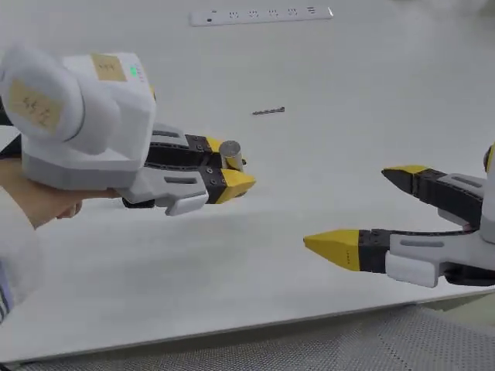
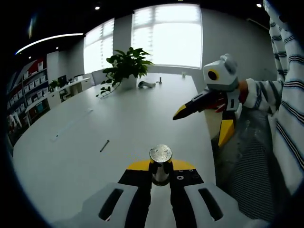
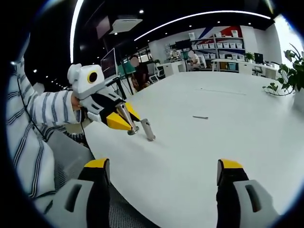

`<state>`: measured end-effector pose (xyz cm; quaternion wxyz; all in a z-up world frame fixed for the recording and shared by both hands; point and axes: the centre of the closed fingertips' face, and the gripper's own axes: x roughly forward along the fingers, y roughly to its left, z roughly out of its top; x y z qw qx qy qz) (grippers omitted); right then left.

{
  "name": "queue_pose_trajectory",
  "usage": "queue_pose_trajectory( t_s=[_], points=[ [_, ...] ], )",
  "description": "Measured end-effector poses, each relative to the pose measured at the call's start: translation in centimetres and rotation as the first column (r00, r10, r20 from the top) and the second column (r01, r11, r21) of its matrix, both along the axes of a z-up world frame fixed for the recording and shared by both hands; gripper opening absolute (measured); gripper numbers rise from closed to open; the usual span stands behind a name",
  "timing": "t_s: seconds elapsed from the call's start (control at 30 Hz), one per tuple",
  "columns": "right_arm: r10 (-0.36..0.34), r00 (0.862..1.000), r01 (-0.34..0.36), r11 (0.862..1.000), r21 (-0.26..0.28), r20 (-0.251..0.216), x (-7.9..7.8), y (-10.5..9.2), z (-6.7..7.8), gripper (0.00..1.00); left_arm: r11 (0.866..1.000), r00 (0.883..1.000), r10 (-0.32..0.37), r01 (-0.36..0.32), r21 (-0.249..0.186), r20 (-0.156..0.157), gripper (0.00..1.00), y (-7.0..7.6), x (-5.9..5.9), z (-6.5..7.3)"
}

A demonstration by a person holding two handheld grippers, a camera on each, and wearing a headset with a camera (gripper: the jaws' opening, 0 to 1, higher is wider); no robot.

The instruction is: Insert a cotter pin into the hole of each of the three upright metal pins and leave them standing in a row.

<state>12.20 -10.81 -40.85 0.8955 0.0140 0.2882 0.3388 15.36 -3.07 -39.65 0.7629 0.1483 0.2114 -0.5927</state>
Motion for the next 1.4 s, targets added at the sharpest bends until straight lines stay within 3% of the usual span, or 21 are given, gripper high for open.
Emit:
queue_pose_trajectory(
  t_s=[0.37,0.67,1.03,1.33,1.4],
  points=[
    [0.018,1.0,-0.018,1.0,-0.016,-0.012,-0.2,-0.7,-0.3,0.93,0.999,1.0,-0.013,0.014,0.043,-0.02,0.1,-1.2,-1.5,-2.7],
    [0.035,0.999,-0.036,0.999,-0.02,-0.018,-0.3,-0.7,-0.4,0.93,0.997,1.0,-0.001,0.001,0.083,-0.003,0.1,-1.6,-2.0,-4.7],
    [0.033,0.999,-0.033,0.999,-0.018,-0.03,-0.1,-0.9,-0.7,0.92,0.996,0.999,-0.035,0.034,0.086,0.003,0.1,-2.3,-2.6,-5.7],
    [0.036,0.999,-0.037,0.999,-0.019,-0.038,-0.2,-0.7,-1.0,0.92,0.996,0.999,-0.038,0.04,0.085,-0.03,0.1,-2.6,-3.1,-6.4],
    [0.036,0.999,-0.037,0.999,-0.018,-0.039,-0.3,-0.7,-1.0,0.92,0.995,0.999,-0.042,0.044,0.088,-0.024,0.1,-2.5,-3.2,-6.5]
  ],
)
